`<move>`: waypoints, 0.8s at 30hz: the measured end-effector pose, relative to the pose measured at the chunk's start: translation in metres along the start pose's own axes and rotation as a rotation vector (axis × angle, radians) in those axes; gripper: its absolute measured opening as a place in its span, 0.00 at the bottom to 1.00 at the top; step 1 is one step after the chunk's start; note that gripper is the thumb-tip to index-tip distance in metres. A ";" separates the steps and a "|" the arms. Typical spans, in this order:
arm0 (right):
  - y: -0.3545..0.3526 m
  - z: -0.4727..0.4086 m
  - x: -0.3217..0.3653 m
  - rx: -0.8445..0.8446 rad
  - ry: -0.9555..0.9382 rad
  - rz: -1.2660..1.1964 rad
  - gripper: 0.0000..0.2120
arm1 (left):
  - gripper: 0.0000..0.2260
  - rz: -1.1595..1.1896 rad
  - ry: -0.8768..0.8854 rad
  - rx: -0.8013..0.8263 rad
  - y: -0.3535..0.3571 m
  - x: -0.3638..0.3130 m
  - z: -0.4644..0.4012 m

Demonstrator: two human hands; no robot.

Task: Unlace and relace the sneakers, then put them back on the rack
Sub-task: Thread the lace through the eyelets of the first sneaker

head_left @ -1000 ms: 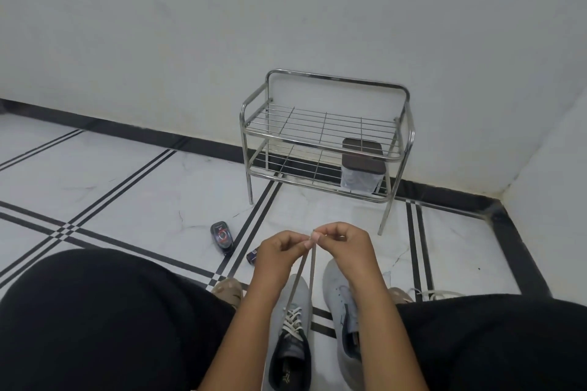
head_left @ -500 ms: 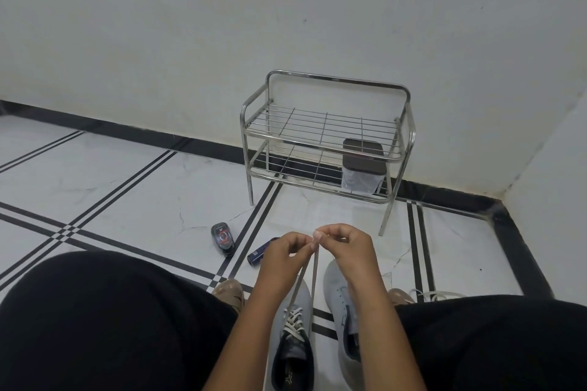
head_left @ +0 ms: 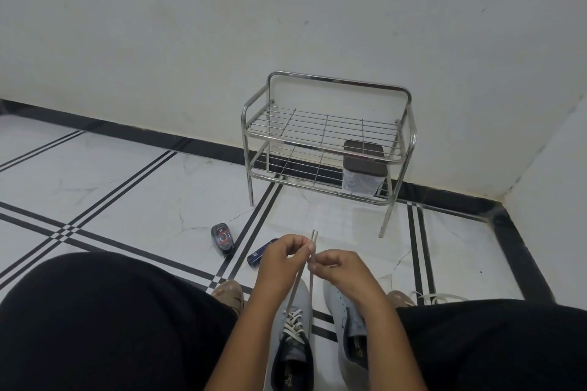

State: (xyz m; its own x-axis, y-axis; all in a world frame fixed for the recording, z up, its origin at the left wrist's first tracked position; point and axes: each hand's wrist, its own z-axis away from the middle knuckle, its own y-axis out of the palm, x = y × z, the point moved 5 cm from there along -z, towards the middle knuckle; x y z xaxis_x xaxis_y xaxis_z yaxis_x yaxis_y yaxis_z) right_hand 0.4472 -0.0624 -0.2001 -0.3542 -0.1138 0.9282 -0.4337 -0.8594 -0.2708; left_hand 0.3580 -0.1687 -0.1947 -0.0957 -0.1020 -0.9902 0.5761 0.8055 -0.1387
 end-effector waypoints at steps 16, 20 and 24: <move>0.027 -0.013 -0.038 -0.162 0.187 -0.310 0.12 | 0.16 0.018 -0.240 -0.121 -0.010 0.048 -0.021; 0.022 -0.018 -0.048 -0.125 0.198 -0.413 0.08 | 0.25 0.006 -0.545 0.330 0.018 0.099 0.012; 0.022 -0.019 -0.050 0.185 0.165 -0.033 0.09 | 0.20 0.006 -0.611 0.214 0.013 0.118 0.013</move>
State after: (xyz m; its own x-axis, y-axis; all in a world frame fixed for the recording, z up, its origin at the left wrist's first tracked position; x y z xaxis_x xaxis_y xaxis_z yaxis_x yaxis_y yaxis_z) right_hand 0.4391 -0.0664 -0.2570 -0.4797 -0.0140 0.8773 -0.2934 -0.9398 -0.1754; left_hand 0.3646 -0.1778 -0.3137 0.3508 -0.4628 -0.8141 0.7304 0.6793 -0.0715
